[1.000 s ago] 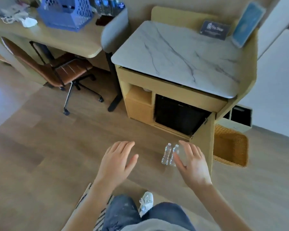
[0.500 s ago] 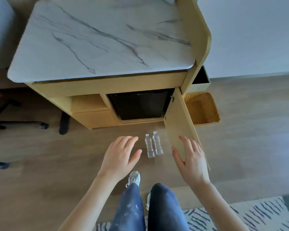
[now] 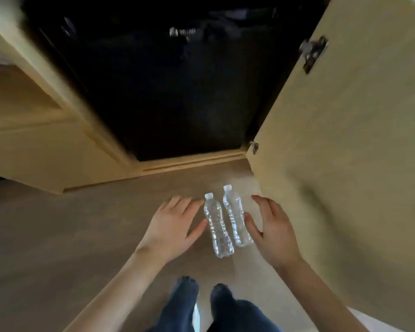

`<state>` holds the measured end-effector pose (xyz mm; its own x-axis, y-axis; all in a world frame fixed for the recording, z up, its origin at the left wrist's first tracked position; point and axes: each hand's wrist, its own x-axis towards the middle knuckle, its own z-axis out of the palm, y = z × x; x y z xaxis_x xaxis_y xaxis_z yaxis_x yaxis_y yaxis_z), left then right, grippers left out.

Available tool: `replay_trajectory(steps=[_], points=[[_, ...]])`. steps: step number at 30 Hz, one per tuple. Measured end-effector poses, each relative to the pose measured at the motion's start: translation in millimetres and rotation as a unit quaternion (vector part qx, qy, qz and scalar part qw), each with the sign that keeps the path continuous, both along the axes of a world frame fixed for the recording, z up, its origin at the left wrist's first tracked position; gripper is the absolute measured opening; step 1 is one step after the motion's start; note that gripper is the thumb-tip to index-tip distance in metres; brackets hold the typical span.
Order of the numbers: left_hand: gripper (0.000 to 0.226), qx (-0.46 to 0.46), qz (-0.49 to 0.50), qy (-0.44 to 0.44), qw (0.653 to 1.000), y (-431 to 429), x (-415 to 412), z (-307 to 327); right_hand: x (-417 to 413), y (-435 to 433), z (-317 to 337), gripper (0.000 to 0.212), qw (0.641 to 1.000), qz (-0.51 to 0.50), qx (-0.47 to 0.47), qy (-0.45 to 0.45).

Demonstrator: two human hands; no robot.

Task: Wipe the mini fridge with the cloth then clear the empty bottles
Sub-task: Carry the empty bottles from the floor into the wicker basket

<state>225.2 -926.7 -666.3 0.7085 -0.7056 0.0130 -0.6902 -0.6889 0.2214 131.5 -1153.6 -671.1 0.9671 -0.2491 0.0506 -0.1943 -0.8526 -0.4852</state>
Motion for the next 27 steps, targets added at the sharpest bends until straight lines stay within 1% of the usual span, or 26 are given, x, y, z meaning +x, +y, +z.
replay_trajectory(steps=[3,6,9,11,13,15,17,19,21,23,24,27], points=[[0.055,0.026,-0.023,-0.003,0.999,-4.6,3.4,-105.2,7.3,-9.5,-105.1,0.038,0.999,0.023,-0.029,0.014],[0.054,0.025,-0.044,0.006,0.999,-10.3,0.2,-175.9,10.7,-16.5,-175.5,0.042,0.996,0.059,-0.058,0.031],[0.044,-0.002,-0.045,0.033,0.998,-16.9,-5.7,-204.0,11.9,-27.6,-207.8,0.040,0.992,0.082,-0.090,0.030],[0.046,-0.026,-0.026,0.061,0.997,-22.4,-7.0,-211.4,11.2,-33.5,-216.6,0.040,0.994,0.063,-0.093,0.014],[0.051,-0.042,0.021,0.111,0.993,-29.7,-8.8,-214.9,7.4,-35.5,-221.7,0.046,0.997,0.033,-0.074,0.015],[0.056,-0.056,0.113,0.207,0.970,-38.6,-12.8,-219.0,1.2,-34.2,-228.0,0.053,0.997,0.012,-0.047,0.057],[0.061,-0.062,0.198,0.292,0.934,-49.1,-18.2,-225.9,-3.9,-34.8,-234.7,0.064,0.994,-0.015,-0.012,0.109],[0.065,-0.050,0.249,0.366,0.895,-59.0,-22.8,-236.2,-6.9,-34.7,-243.4,0.072,0.988,-0.041,0.023,0.145],[0.062,-0.058,0.291,0.433,0.851,-68.5,-26.3,-246.7,-7.9,-34.2,-251.5,0.075,0.982,-0.059,0.046,0.172],[0.056,-0.078,0.330,0.464,0.818,-76.5,-28.4,-256.1,-9.0,-31.5,-257.5,0.075,0.974,-0.077,0.075,0.200],[0.055,-0.082,0.342,0.467,0.811,-79.9,-29.0,-260.4,-10.0,-29.0,-260.8,0.075,0.970,-0.085,0.091,0.209],[0.055,-0.079,0.345,0.455,0.817,-87.8,-34.4,-271.6,-14.1,-21.4,-267.5,0.078,0.963,-0.110,0.126,0.213]])
